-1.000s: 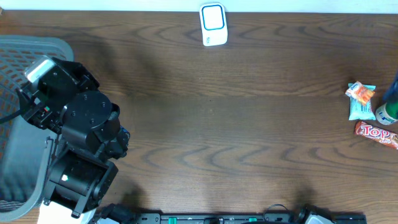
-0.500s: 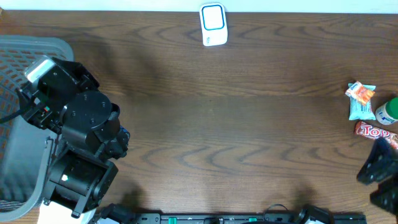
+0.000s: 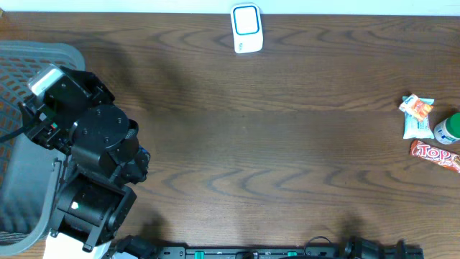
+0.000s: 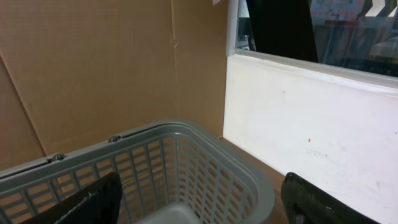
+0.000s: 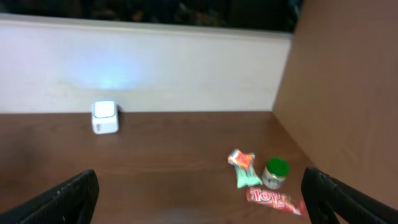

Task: Scan the item barcode

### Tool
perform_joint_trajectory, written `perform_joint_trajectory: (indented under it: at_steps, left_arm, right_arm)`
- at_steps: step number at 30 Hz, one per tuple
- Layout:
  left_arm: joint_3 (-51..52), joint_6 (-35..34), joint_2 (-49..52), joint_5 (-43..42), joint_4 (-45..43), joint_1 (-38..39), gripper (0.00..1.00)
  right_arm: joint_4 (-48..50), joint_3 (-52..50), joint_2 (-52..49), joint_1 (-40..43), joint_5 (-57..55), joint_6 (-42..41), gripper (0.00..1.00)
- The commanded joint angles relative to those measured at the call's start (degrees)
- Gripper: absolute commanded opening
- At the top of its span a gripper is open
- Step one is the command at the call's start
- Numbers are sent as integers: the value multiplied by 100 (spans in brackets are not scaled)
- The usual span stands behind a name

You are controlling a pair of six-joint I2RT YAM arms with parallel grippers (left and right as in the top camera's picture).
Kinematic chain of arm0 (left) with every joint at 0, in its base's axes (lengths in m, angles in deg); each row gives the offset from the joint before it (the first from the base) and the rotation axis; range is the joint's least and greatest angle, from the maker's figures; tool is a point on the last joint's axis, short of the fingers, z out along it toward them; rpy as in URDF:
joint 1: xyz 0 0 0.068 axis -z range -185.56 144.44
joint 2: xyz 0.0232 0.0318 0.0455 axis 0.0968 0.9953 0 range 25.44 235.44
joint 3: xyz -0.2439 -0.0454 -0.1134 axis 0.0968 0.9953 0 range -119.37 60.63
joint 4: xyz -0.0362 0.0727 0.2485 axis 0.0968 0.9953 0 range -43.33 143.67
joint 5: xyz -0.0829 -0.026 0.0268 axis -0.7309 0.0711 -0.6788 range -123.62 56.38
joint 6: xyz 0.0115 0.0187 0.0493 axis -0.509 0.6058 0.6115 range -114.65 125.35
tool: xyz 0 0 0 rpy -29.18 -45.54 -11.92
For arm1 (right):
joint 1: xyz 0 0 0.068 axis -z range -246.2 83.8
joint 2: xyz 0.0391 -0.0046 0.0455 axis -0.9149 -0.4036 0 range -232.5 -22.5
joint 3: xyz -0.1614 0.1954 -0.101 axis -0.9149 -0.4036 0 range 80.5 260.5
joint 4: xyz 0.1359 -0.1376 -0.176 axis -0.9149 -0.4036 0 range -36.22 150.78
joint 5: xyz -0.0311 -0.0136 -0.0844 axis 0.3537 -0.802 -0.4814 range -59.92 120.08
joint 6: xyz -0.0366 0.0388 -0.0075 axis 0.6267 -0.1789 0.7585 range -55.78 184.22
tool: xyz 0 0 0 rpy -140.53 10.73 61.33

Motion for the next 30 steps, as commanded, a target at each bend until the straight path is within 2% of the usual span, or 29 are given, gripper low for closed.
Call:
perform_joint_trajectory:
  at_steps: [1,7,11,14,21,24,30]
  left_arm:
    - [-2,74,-4,90,-9,-24,82]
    - [-2,74,-4,90,-9,-24,82]
    - [-2,74,-4,90,-9,-24,82]
    - [-2,74,-4,90,-9,-24,82]
    - [-2,74,-4,90,-9,-24,82]
    - [-2,74,-4,90,-9,-24,82]
    - [-2,74,-4,90,-9,-24,82]
  right_arm:
    - [133,-227,343,-407,170,293,99]
    - [1202,-1196,1346,-1390,162,267,99]
    - [2269,-2247,1969,-1659,144,269,99]
    - [3576,-3364,2273,-1659,153,249,99]
    - [7123,-6247,2597,-1659,173,-699,99]
    - [8461,-7263,2671,-1668,168,-739,99]
    - [9770,-8564,2767,-1657,157,-848,99]
